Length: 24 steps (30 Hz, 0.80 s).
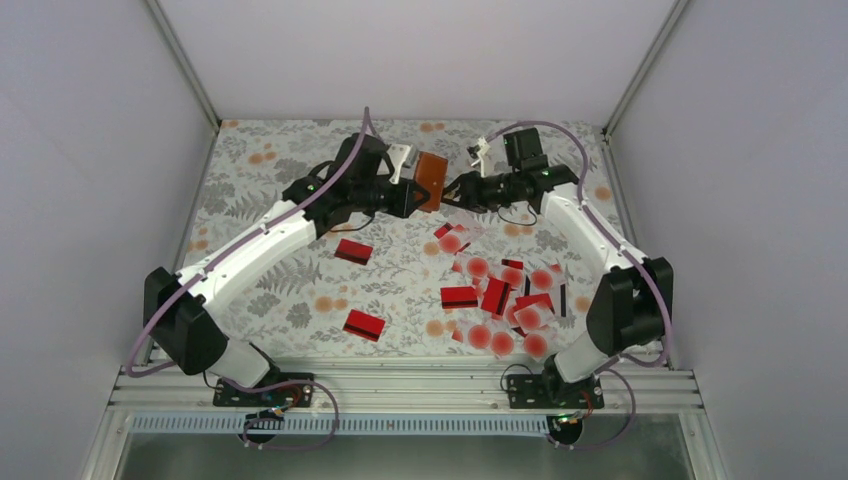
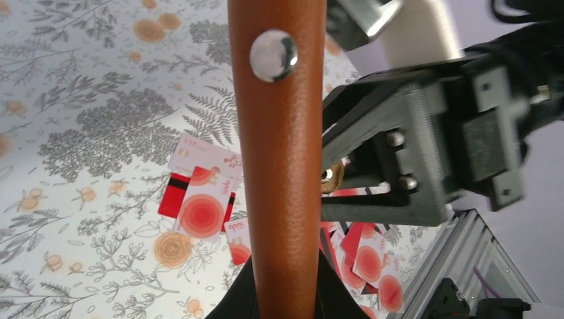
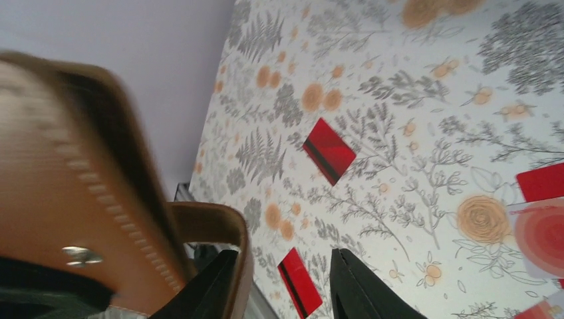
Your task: Put the credit cards into the card holder
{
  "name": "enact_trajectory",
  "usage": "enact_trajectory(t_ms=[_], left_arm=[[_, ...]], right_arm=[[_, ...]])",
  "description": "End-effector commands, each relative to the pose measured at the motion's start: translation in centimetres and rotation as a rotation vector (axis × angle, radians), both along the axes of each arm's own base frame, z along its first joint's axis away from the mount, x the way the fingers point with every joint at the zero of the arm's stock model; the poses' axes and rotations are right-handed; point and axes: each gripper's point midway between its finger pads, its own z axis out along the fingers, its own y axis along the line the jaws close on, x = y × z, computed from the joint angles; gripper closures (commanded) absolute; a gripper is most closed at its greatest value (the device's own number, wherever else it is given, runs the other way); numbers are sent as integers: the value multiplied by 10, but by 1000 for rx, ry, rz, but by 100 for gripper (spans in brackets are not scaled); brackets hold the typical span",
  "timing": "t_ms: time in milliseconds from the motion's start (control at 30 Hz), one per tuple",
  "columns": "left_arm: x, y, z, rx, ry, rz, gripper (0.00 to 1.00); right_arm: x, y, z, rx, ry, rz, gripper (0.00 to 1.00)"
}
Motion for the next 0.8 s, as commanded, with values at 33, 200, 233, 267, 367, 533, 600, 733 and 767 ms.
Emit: enact_trajectory(t_ms=[33,200,233,267,367,533,600,733,767], left_arm=[[-6,-12,43,-106,-85,-77,98],[-15,-14,54,-154,-78,-119,97],[-16,-14,59,-172,-75,-122,98],[-17,-13,64,-194,-72,-129,98],[-20,-12,80,-239,-79,-151,98],[-22,-12,94,-299,-71,-188,98],[-23,-12,96,-315,-60,-196,98],[-23,-9,100,-329,-54,-204,98],[-23,-7,101,-332,-55,-206,97]], right_arm=[[-15,2,12,124,-9,150,66],[-24,2,47,262,-77,237,64],[-28,2,54,291,-85,260,64],[-30,3,60,309,-95,277,63],[-38,4,76,364,-119,327,63],[-43,4,90,397,-146,357,65],[-45,4,97,412,-160,365,65],[-47,4,116,429,-198,376,66],[-47,4,121,429,-210,375,66]])
